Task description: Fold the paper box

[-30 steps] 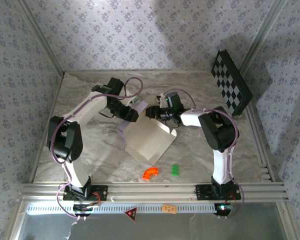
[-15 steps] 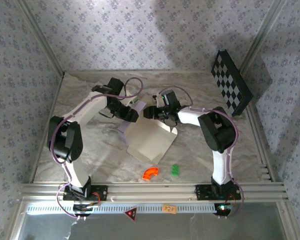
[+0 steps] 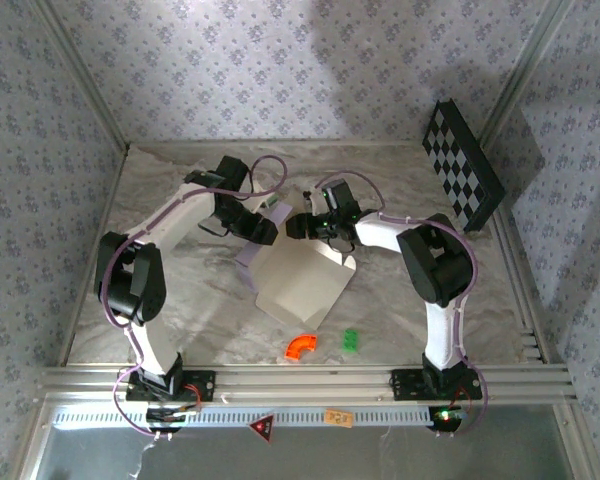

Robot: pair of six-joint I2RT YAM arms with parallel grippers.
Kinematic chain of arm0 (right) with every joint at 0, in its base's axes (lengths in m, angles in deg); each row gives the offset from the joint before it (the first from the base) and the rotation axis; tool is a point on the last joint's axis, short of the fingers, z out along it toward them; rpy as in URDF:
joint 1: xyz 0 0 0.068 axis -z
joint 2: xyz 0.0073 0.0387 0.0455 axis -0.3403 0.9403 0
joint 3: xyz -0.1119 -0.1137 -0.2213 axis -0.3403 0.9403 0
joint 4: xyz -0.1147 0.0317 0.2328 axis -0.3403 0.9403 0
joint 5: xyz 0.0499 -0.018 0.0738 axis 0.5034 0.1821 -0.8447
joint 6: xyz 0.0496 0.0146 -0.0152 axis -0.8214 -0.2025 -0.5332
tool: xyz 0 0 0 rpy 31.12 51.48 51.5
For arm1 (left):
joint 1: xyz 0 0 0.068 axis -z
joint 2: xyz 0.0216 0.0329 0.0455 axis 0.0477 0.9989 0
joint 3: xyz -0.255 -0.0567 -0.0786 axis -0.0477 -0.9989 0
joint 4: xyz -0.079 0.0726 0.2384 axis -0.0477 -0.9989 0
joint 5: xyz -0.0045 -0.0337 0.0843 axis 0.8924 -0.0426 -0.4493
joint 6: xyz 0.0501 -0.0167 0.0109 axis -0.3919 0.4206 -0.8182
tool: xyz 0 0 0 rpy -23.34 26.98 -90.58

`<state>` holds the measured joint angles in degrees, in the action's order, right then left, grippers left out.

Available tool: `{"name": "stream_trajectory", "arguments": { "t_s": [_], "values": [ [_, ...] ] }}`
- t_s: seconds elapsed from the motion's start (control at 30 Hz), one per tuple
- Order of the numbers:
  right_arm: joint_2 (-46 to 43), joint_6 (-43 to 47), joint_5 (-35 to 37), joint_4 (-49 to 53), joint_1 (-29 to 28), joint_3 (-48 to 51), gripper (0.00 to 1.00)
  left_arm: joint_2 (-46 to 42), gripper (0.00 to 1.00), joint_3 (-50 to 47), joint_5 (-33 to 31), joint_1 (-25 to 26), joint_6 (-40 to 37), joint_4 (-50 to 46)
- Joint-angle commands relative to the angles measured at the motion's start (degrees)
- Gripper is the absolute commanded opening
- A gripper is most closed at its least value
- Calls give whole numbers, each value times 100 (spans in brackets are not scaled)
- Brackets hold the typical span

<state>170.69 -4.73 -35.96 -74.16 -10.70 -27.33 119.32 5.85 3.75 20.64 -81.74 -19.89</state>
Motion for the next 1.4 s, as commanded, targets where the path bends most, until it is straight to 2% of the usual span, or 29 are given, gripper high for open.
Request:
{"name": "stream_trajectory", "arguments": {
  "t_s": [0.0, 0.3, 0.53, 0.7, 0.87, 1.13, 1.3, 1.37],
  "values": [
    [-250, 237, -195, 169, -68, -160, 55, -39, 56, 6, 54, 53, -2, -48],
    [-192, 175, -332, 194, -70, -181, 50, -31, 56, 26, 58, 70, 8, -50],
    [73, -509, -628, -725, -83, 225, 46, -31, 56, -4, 53, 69, 5, -68],
    [139, -585, -626, -775, -70, 324, 39, -33, 56, -23, 54, 70, -16, -68],
    [30, -540, -616, -650, -24, 405, 38, -14, 55, -14, 57, 73, -13, -70],
    [-1026, -113, -388, -128, 401, 832, 48, 5, 54, -6, 37, 74, -51, -112],
    [-1518, 393, -248, 678, 725, 685, 49, 31, 55, 29, 27, 73, -71, -124],
    [-1567, 710, 54, 1169, 771, 418, 49, 31, 55, 16, 2, 78, -64, -128]
  ]
}}
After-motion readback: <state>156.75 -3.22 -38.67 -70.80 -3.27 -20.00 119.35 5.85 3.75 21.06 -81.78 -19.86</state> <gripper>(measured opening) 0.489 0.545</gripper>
